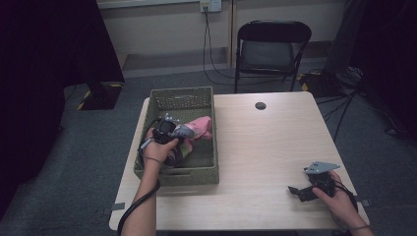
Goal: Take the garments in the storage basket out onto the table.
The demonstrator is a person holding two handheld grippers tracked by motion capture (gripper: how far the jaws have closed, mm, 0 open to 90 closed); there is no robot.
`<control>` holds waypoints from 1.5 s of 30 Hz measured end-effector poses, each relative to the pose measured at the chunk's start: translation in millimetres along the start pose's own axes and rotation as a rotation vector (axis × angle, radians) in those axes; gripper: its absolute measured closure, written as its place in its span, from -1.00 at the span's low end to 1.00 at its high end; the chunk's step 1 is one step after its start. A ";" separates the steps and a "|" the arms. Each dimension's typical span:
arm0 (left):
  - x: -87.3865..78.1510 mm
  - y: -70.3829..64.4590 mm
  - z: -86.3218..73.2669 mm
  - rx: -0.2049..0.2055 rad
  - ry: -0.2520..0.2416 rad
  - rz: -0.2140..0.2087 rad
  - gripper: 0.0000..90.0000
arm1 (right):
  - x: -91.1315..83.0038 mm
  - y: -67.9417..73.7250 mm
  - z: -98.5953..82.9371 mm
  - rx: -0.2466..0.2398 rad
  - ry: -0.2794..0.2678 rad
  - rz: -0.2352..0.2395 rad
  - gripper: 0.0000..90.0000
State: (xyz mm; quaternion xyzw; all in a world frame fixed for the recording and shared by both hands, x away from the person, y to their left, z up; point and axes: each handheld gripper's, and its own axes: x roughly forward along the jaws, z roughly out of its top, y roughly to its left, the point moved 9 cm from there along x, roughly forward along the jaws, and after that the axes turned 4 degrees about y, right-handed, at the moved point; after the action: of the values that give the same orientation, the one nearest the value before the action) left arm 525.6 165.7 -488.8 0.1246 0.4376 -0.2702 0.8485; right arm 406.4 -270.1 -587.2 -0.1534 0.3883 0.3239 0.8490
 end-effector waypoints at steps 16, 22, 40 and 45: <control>-28.6 -2.5 12.4 -0.089 -0.162 -0.091 0.48 | 0.0 0.0 0.0 0.000 0.000 0.000 -1.00; -38.6 -7.6 18.2 -0.086 -0.197 -0.112 0.49 | 0.1 -0.1 0.1 -0.001 -0.001 0.000 -1.00; -68.4 -23.7 34.5 -0.089 -0.293 -0.166 0.49 | 0.0 0.0 0.0 0.001 -0.001 -0.001 -1.00; -73.4 -31.6 38.1 -0.076 -0.297 -0.183 0.49 | -0.1 0.0 -0.1 0.003 -0.002 -0.004 -1.00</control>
State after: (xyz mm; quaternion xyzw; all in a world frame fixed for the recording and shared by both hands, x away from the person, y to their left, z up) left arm 498.8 148.3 -406.3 0.0108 0.3267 -0.3449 0.8799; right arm 406.3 -270.2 -587.2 -0.1527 0.3876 0.3219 0.8502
